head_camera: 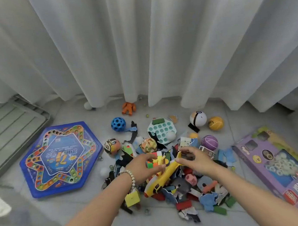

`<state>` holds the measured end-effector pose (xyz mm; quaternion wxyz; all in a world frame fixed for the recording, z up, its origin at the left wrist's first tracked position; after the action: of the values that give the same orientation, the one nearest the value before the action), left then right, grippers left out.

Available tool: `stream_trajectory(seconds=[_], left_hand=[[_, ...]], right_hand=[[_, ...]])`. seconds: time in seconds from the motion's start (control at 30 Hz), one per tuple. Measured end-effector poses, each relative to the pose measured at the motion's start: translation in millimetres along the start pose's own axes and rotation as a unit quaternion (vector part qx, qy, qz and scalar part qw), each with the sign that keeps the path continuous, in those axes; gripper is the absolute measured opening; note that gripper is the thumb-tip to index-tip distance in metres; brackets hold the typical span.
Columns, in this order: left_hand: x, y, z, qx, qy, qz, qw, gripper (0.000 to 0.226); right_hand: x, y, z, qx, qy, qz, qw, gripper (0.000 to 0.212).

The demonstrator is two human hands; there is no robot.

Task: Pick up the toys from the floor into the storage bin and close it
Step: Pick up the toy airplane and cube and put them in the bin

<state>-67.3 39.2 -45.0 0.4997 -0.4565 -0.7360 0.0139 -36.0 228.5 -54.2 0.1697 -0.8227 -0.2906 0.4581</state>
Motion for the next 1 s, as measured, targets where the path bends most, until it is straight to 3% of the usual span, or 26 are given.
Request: stream_trajectory(seconds=[0.2, 0.37, 0.67, 0.83, 1.0], left_hand=[[-8, 20, 13, 0.032, -0.008, -0.018, 0.999, 0.036], [-1, 2, 11, 0.072, 0.038, -0.002, 0.997, 0.037], [-8, -58, 21, 0.199, 0.028, -0.156, 0.967, 0.040], [-33, -64, 24, 0.230, -0.005, -0.204, 0.952, 0.048], [-45, -72, 22, 0.248, -0.014, -0.235, 0.940, 0.043]], right_hand=[[6, -30, 2, 0.080, -0.027, 0.051, 0.995, 0.027], [26, -84, -3, 0.212, -0.019, 0.035, 0.977, 0.029], [15, -44, 38, 0.072, -0.039, -0.113, 0.990, 0.070], [18, -30, 53, 0.095, -0.017, -0.272, 0.957, 0.077], [23, -34, 62, 0.096, 0.000, -0.255, 0.962, 0.079]])
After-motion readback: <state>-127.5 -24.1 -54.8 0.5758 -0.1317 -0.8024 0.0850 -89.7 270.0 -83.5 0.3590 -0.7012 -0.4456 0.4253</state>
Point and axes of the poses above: each hand's wrist, its own z-axis towards the middle knuckle, its own y-axis out of the palm, x = y × z, the point moved 9 cm from there along z, towards the middle knuckle, and after that the axes turned 9 degrees about -z, right-handed, at the moved point
